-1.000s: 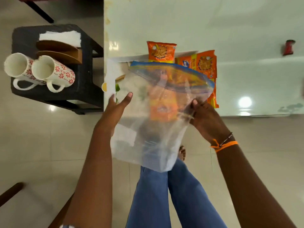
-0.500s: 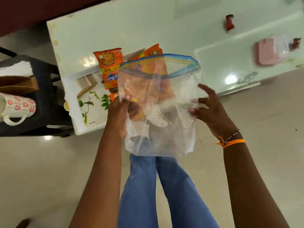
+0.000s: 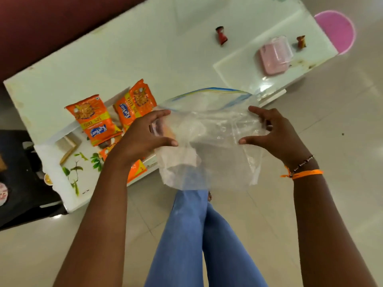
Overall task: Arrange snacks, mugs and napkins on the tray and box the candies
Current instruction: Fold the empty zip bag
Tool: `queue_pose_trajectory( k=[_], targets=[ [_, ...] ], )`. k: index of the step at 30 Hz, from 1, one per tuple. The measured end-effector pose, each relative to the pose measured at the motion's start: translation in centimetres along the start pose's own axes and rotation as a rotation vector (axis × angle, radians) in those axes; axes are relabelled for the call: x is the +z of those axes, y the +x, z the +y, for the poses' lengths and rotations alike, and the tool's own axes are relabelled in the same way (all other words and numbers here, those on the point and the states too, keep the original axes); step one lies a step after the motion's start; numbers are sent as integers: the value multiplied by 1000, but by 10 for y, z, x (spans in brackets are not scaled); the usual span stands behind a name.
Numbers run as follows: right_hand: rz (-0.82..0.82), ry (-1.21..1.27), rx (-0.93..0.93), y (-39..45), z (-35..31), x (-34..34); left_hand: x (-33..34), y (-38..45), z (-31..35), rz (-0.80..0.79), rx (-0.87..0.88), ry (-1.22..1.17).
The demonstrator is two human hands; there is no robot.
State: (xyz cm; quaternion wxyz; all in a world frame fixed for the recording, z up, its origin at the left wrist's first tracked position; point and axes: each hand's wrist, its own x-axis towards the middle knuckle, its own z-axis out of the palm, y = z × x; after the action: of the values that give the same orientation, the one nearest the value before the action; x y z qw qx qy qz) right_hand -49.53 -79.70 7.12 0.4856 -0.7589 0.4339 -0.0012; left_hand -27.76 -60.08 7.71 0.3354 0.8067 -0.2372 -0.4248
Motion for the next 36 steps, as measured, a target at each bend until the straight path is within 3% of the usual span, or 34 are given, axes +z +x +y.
queue_pose_trajectory(
  k=[3, 7, 9, 10, 11, 13, 14, 16, 18, 22, 25, 27, 29, 31, 33, 36],
  targets=[
    [92, -191, -55, 8, 7, -15, 12, 27, 19, 62, 95, 225],
    [307, -249, -114, 16, 4, -28, 24, 59, 49, 306, 233, 304],
    [412, -215, -270, 19, -3, -28, 34, 71, 61, 484, 202, 209],
    [464, -212, -359, 21, -7, -26, 39, 75, 66, 532, 113, 44],
    [507, -222, -439, 23, -12, -22, 44, 78, 72, 485, -45, -193],
    [540, -281, -558, 26, -19, -9, 55, 81, 82, 142, -368, -697],
    [534, -330, -599, 26, -21, -1, 62, 81, 83, -32, -435, -843],
    [512, -432, -658, 28, -21, 14, 76, 86, 85, -219, -439, -987],
    [460, -501, -669, 32, -18, 22, 87, 94, 88, -229, -403, -1088],
    [236, -396, -529, 41, -16, 15, 84, 124, 86, -203, -264, -1029],
    [326, -140, -303, 65, -21, -3, 71, 144, 85, -377, -232, -997],
    [386, -72, -58, 93, -17, -15, 64, 157, 88, -485, -249, -953],
    [224, 116, 255, 123, -10, -29, 62, 167, 90, -518, -293, -964],
    [-38, 438, 468, 146, -2, -42, 63, 177, 95, -506, -335, -974],
    [-243, 633, 485, 158, 7, -52, 66, 186, 102, -555, -344, -993],
    [-265, 812, 376, 170, 17, -64, 69, 200, 118, -633, -327, -1002]
  ],
)
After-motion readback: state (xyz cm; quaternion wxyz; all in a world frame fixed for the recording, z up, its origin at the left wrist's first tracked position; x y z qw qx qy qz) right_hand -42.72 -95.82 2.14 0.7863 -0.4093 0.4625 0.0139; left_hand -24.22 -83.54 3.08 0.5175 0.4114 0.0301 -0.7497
